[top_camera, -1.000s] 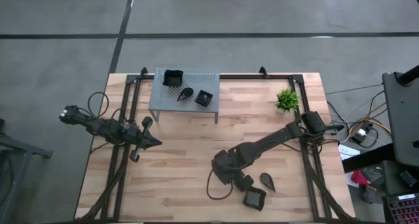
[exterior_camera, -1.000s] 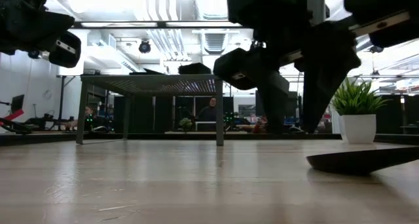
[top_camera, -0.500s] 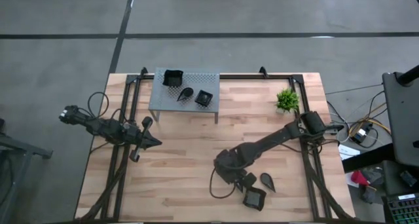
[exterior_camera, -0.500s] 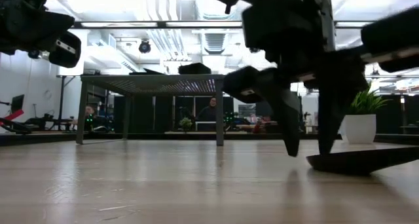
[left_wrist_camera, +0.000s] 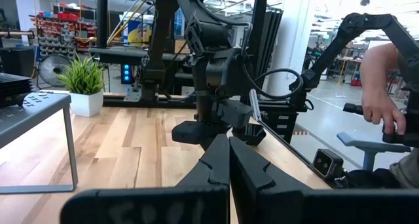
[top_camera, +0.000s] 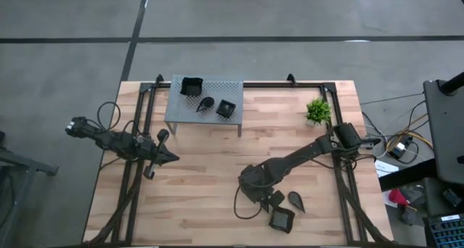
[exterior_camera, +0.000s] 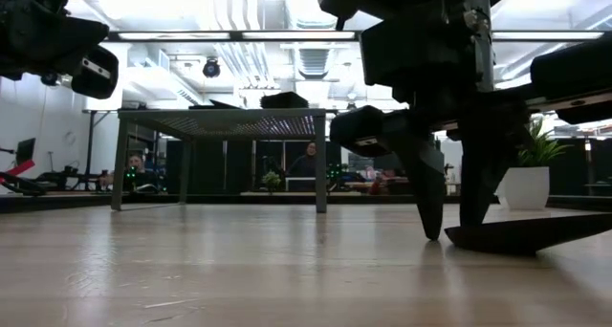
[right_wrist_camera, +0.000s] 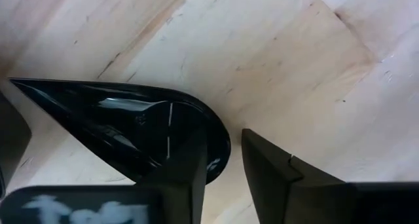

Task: Pick & Place Mini shaped plates
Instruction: Stack the black leaf-shaped plate on top of the black leaf-shaped plate on the shelf

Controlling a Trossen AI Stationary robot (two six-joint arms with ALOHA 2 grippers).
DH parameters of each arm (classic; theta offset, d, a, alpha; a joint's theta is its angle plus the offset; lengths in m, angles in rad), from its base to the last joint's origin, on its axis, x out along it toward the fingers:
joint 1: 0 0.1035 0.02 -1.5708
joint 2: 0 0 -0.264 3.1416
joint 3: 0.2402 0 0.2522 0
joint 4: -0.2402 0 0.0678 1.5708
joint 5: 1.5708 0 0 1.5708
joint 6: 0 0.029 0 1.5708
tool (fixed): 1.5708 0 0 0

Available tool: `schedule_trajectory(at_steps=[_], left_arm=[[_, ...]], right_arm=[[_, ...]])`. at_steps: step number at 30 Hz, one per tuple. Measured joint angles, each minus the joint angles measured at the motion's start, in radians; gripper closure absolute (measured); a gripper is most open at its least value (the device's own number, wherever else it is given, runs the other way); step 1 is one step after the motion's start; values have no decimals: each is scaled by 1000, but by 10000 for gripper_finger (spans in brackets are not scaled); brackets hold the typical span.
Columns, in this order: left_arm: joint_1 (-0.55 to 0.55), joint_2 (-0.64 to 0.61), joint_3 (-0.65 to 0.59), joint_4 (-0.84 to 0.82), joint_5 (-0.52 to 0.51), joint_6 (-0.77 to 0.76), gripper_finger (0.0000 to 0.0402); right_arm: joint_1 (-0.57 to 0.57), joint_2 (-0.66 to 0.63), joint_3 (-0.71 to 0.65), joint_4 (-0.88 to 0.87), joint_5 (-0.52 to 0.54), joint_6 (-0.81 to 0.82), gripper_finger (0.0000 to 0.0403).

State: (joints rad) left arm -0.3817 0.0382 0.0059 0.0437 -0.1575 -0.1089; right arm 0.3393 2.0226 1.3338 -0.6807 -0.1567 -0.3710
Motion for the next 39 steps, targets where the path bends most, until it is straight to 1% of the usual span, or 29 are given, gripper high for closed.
schedule_trajectory(at_steps=[14,17,24,30,39], left_arm=[[0,0,0,0,0,0,401],[0,0,0,0,0,0,401],[0,0,0,0,0,0,401],[0,0,0,0,0,0,401],[0,0,0,0,0,0,401]], right_arm=[[-22,2,14,-25,-2,29,391],[-39,2,14,-26,-3,63,393],[-95,-4,15,-24,0,200,394],[-151,-36,15,-19,2,305,394],[-242,-125,15,36,2,581,394]])
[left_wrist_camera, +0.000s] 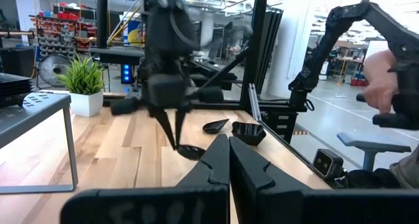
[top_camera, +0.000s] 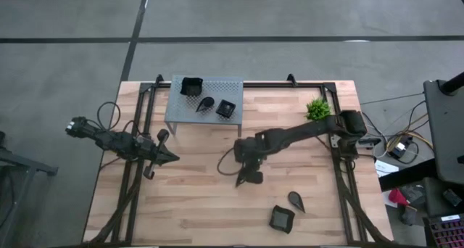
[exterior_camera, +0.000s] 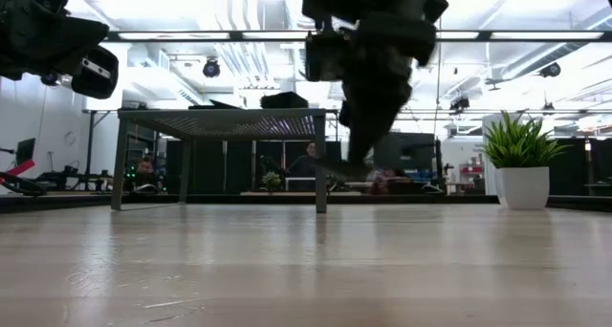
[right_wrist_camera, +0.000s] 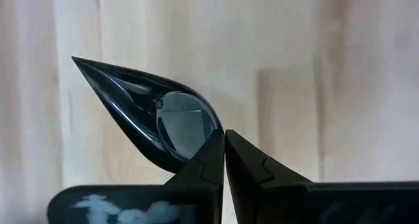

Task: Pick & Place Mini shaped plates
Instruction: Stack the black leaf-shaped plate on top of the black leaf-shaped plate on the shelf

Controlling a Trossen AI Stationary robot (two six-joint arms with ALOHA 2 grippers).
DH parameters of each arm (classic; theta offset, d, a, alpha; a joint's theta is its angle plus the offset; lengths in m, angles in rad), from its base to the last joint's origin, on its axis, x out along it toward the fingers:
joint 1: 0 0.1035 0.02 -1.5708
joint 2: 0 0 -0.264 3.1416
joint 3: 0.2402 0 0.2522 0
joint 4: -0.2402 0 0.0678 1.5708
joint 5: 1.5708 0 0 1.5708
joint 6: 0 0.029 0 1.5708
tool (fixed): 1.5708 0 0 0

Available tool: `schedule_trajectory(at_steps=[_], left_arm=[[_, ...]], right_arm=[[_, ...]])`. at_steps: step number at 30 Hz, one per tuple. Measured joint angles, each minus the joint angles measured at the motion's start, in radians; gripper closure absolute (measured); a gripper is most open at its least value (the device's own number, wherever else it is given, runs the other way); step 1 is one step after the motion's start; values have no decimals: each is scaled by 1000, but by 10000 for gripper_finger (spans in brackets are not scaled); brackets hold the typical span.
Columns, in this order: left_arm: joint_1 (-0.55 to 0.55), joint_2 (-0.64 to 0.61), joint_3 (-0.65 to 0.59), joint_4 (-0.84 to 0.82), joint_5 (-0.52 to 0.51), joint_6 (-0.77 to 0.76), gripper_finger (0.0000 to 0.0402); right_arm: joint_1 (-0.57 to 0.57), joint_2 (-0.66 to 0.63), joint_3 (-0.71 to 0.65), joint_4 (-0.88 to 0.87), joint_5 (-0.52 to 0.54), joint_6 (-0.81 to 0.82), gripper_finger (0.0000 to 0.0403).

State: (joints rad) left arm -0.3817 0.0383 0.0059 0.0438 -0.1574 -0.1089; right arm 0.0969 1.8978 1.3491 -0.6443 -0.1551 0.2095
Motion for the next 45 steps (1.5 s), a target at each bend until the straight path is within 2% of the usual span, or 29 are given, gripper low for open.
schedule_trajectory(at_steps=[9,16,19,32,40,45], left_arm=[[0,0,0,0,0,0,401],[0,0,0,0,0,0,401],[0,0,0,0,0,0,401],[0,0,0,0,0,0,401],[0,0,0,0,0,0,401],[0,0,0,0,0,0,401]], right_arm=[[-84,-131,1,90,-1,107,394],[-153,-203,14,232,-1,97,394],[-178,-206,42,263,31,63,394],[-322,-136,268,246,55,-58,394],[-412,-8,472,102,29,-121,394],[-441,104,649,-34,-11,-173,394]])
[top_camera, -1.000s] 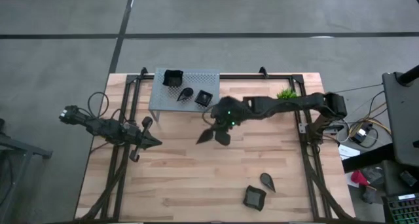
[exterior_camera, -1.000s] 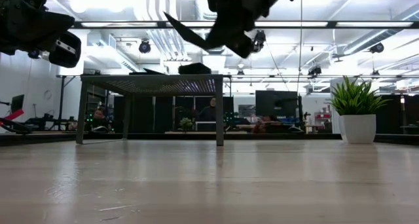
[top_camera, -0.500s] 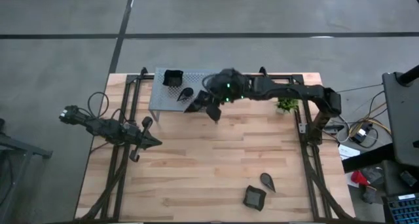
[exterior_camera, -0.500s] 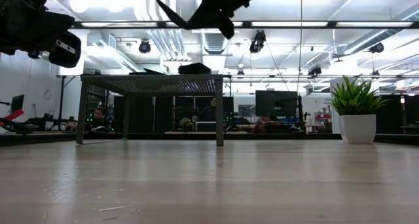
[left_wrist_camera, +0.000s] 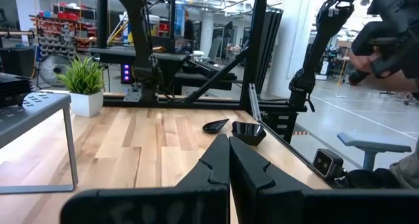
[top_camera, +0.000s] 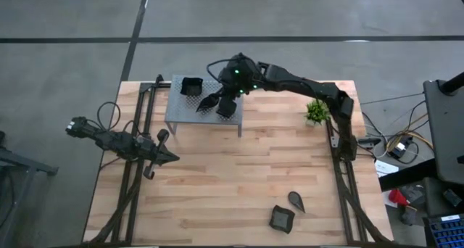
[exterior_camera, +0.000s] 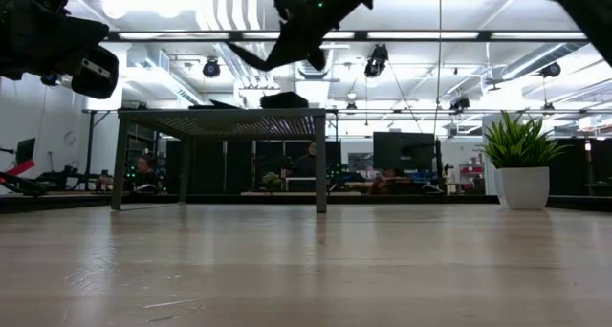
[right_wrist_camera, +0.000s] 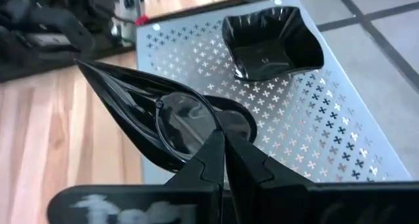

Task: Pick & Place Mini shaped plates
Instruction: Stack the black leaf-shaped plate on top of the black leaf-shaped plate on the shelf

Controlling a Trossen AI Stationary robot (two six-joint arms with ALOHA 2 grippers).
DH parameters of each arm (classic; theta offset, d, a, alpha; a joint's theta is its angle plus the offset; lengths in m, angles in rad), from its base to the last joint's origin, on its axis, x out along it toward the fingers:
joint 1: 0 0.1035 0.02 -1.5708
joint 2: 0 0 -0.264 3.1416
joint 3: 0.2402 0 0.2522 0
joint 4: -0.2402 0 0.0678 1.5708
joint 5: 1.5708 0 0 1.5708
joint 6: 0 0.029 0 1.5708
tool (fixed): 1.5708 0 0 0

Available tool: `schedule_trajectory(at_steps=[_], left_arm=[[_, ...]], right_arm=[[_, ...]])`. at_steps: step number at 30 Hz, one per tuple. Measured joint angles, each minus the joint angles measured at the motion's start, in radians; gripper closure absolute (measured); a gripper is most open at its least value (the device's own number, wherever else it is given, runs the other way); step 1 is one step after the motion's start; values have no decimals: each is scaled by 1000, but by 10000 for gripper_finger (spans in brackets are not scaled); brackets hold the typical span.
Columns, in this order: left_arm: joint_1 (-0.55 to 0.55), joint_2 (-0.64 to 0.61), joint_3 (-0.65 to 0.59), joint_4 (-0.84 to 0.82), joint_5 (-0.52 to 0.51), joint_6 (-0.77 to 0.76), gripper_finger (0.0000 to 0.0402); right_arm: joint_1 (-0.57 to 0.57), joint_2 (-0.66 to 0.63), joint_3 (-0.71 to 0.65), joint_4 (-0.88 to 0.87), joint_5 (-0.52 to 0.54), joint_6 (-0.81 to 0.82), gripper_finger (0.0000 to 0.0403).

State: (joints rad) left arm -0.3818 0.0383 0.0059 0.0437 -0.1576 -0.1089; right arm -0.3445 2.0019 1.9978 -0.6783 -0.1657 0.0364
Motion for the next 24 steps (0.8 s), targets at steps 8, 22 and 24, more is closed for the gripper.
schedule_trajectory(at_steps=[8,22,24], left_arm=[[0,0,0,0,0,0,401],[0,0,0,0,0,0,401],[0,0,0,0,0,0,401]], right_arm=[[-17,178,265,-166,-44,-113,394],[-43,265,356,-216,-44,-167,394],[-43,270,356,-212,-45,-177,394]])
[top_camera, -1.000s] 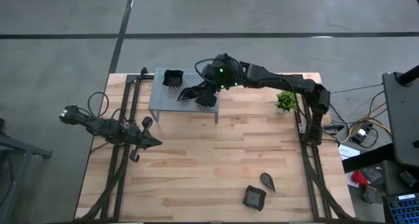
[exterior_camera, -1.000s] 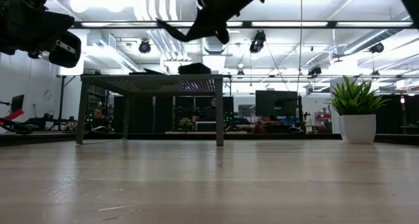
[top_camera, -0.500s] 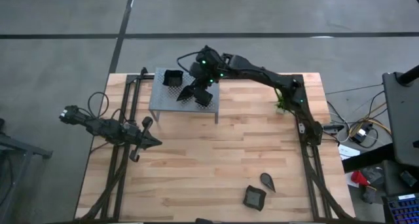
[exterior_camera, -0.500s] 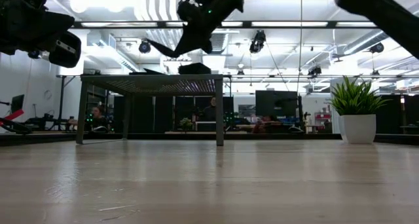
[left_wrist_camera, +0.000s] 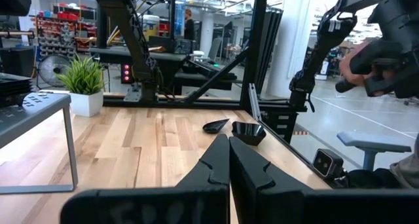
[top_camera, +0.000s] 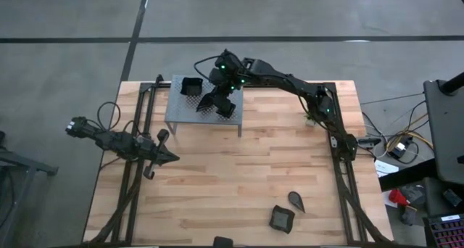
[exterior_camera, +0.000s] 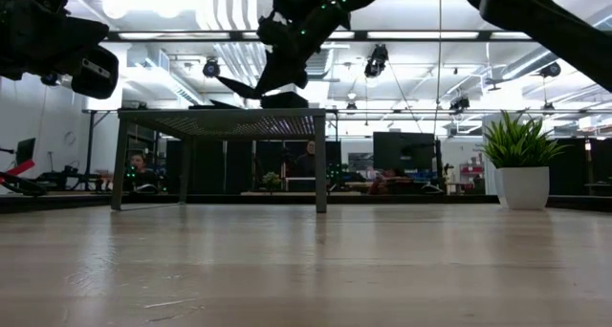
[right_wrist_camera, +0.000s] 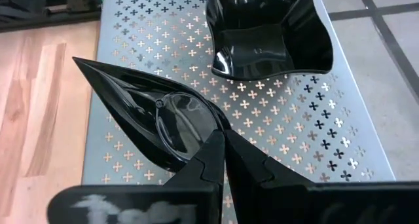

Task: Pick & Place Mini shaped plates
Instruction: Stack the black leaf-shaped plate on top of the black leaf-shaped plate on the shelf

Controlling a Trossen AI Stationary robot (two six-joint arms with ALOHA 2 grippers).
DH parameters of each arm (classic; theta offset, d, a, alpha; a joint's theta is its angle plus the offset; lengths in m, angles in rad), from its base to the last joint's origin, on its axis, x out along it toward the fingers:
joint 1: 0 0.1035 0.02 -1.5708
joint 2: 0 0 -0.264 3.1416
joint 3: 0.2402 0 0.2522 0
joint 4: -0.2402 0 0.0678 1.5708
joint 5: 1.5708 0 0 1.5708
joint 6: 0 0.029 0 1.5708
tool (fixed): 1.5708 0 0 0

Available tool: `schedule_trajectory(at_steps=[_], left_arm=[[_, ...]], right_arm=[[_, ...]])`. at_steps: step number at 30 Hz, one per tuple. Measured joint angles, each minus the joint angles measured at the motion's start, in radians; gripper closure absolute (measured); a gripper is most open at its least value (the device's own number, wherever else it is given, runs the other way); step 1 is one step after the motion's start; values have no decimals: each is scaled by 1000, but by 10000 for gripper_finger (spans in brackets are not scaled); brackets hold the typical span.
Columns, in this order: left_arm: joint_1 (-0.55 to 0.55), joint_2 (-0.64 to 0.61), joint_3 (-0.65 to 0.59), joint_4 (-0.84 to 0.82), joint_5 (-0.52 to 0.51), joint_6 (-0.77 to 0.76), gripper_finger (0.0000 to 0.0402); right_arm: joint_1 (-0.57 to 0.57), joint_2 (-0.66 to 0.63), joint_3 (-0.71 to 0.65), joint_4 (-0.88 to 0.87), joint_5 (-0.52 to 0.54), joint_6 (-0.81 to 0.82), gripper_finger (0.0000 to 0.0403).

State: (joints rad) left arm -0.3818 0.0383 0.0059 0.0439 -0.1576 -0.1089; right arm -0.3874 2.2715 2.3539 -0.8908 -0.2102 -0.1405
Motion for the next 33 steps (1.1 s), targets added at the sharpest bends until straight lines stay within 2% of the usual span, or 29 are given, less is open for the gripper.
schedule_trajectory(at_steps=[24,33], left_arm=[[0,0,0,0,0,0,401],[0,0,0,0,0,0,401]], right_arm=[[-3,21,-4,5,1,18,393],[-3,21,-5,13,2,32,337]])
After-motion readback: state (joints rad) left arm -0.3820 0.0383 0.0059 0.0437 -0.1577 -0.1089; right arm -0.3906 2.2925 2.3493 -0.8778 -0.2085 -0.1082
